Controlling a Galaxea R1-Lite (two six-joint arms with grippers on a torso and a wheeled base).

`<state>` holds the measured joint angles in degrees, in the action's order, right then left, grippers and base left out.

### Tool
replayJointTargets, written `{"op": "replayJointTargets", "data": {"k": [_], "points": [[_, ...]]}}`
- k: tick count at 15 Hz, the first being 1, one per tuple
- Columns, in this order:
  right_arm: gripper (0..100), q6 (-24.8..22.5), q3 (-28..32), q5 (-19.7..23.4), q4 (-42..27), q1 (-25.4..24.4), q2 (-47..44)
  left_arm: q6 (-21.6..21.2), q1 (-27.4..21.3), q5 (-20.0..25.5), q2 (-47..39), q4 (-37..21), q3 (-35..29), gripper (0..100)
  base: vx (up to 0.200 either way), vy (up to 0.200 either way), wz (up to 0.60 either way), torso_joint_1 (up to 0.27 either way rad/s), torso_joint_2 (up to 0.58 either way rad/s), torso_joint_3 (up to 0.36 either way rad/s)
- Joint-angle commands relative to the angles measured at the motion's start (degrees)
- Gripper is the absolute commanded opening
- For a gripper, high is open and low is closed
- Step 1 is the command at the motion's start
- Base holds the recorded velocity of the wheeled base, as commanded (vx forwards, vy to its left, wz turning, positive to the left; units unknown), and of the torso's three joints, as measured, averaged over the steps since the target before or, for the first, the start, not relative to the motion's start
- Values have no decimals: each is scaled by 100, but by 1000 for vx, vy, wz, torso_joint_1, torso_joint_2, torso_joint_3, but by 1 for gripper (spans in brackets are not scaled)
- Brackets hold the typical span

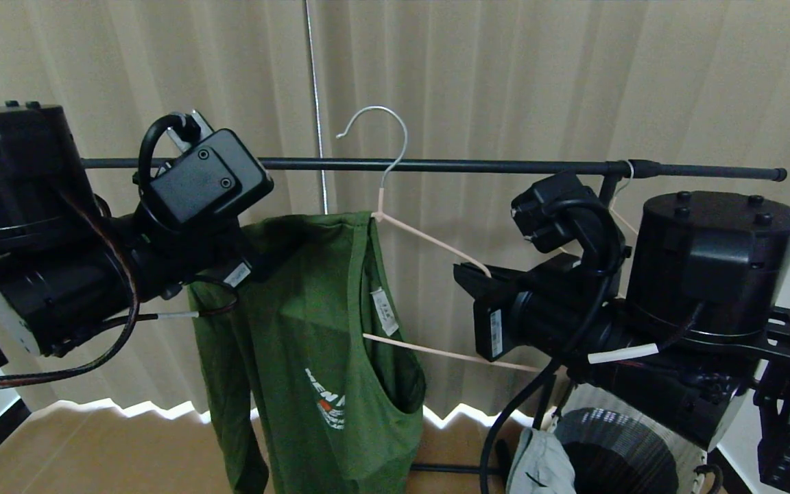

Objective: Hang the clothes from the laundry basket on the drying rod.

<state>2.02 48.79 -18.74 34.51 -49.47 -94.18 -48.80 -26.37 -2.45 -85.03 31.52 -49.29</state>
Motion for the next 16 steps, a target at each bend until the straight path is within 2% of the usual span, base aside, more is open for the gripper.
{"op": "replayJointTargets", "data": {"k": [1, 13, 14, 15, 16], "points": [[0, 0, -1, 2, 3, -36, 32, 2, 0, -1, 13, 12, 33, 0, 0, 0, 0, 0, 0, 0], [0, -27, -89, 2, -6, -45, 128, 11, 9, -36, 241, 12, 288, 0, 0, 0, 0, 0, 0, 0], [100, -27, -89, 2, -15, -45, 120, 20, 18, -63, 285, 12, 297, 0, 0, 0, 0, 0, 0, 0], [100, -27, -89, -7, -6, -45, 111, 20, 26, -89, 294, 12, 297, 0, 0, 0, 0, 0, 0, 0], [100, -27, -159, -25, 3, -36, 93, 37, 53, -344, 294, 12, 288, 0, 0, 0, 0, 0, 0, 0]]}}
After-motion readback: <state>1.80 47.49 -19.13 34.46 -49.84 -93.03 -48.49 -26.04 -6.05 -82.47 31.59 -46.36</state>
